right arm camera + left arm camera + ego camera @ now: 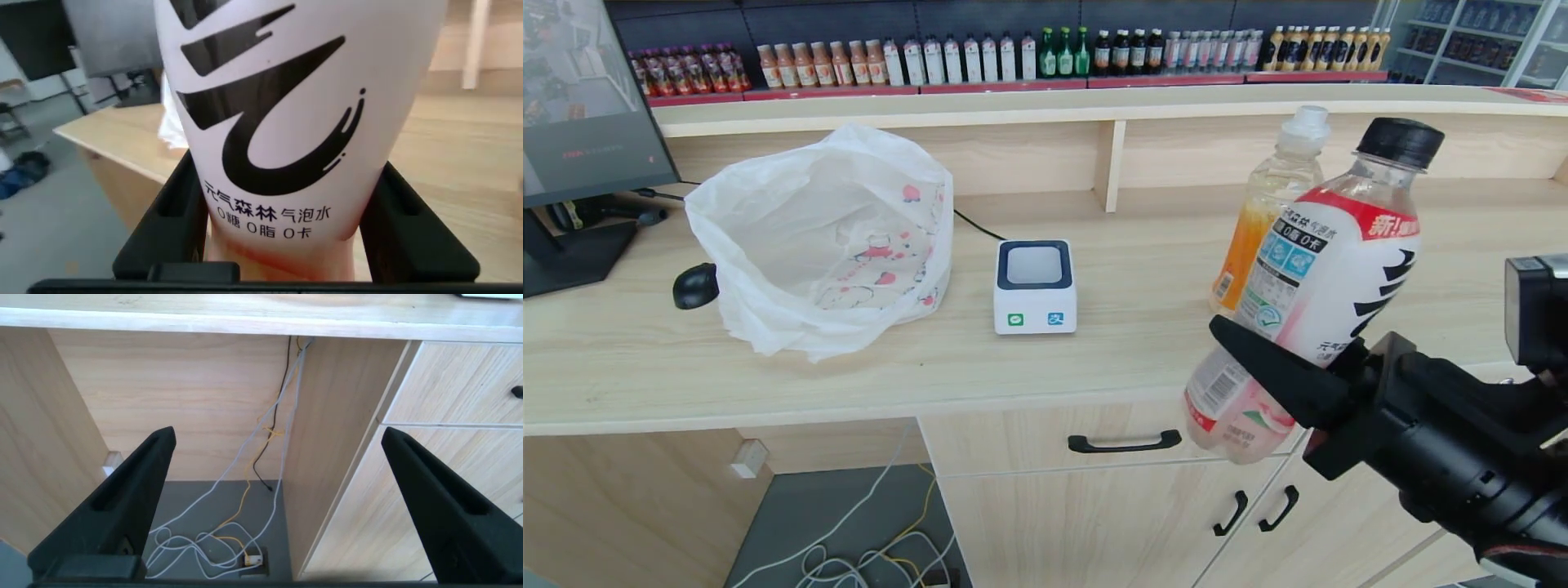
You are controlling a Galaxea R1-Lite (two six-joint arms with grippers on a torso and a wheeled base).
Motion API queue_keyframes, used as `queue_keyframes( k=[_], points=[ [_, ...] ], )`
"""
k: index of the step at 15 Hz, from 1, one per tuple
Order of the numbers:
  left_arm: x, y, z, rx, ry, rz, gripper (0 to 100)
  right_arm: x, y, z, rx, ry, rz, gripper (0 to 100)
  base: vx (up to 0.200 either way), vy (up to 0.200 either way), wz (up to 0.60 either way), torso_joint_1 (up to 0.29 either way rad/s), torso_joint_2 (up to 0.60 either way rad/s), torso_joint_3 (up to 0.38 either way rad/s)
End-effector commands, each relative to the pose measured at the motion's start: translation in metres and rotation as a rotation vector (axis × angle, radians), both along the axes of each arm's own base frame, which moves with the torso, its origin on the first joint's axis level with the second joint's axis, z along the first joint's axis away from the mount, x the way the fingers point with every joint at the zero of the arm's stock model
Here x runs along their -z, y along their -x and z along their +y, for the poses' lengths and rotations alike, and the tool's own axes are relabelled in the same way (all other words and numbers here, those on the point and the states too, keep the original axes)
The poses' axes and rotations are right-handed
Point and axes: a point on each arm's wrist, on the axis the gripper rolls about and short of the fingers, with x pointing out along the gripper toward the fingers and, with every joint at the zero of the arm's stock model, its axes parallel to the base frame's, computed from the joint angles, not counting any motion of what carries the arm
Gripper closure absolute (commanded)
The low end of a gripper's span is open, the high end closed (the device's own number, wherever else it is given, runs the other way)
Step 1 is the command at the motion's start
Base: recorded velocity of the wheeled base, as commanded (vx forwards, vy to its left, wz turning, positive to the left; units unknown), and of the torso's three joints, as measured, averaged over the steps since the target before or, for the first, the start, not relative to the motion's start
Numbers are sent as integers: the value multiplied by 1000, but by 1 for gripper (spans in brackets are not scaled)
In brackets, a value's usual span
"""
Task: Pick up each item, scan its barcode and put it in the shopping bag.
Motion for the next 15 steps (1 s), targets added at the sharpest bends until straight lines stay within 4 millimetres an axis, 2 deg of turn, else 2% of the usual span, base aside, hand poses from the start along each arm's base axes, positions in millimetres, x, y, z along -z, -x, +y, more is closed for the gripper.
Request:
queue_keyframes(
  k=[1,3,5,10,15],
  points=[
    [0,0,0,-1,0,0,0,11,-5,-15,179,60,13,100,0,0,0,0,0,0],
    [0,0,0,-1,0,0,0,6,-12,-37,328,92,-32,100,0,0,0,0,0,0],
    [0,0,0,-1,4,0,0,-2,-21,-50,408,80,-64,100,0,0,0,0,0,0],
    [0,0,0,-2,14,-2,0,-1,-22,-49,419,85,-57,100,0,0,0,0,0,0],
    [0,0,0,-1,11,0,0,1,-19,-47,406,88,-50,100,0,200,0,4,5,0]
  ],
)
